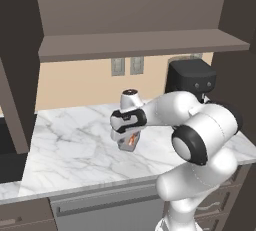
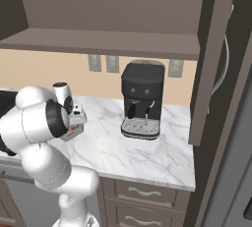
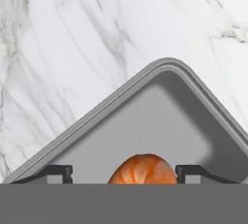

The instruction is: Retrieve the tupperware from the cabinet, then place the raw meat into the tupperware to avoid contamination.

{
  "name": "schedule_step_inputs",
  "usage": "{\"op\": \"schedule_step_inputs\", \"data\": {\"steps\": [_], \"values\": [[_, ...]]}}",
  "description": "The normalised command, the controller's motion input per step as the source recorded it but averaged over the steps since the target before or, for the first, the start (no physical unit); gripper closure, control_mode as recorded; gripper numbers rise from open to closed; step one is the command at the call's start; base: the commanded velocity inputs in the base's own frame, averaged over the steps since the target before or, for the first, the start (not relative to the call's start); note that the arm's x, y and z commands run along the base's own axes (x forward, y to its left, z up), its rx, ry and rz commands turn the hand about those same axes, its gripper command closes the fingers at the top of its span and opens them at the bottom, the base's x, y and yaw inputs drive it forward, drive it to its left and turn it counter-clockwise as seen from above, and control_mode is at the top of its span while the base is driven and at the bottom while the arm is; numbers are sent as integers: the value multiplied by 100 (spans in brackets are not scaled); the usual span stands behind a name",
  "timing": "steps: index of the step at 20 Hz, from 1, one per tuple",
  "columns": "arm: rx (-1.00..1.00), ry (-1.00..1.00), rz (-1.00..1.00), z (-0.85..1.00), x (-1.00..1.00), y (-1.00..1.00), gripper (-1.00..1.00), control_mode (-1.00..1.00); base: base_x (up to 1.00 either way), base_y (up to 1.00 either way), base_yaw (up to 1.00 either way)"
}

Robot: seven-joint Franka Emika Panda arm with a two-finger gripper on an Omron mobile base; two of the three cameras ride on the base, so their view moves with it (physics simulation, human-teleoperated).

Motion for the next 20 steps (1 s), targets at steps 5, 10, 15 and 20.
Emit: {"op": "schedule_step_inputs", "data": {"steps": [5,10,15,20], "values": [[0,2,-2,13,-2,1,-100,-100,0,0,0],[-2,4,-4,-2,0,0,-100,-100,0,0,0],[-2,0,-1,-4,0,1,-100,-100,0,0,0],[0,0,0,-5,1,3,-100,-100,0,0,0]]}}
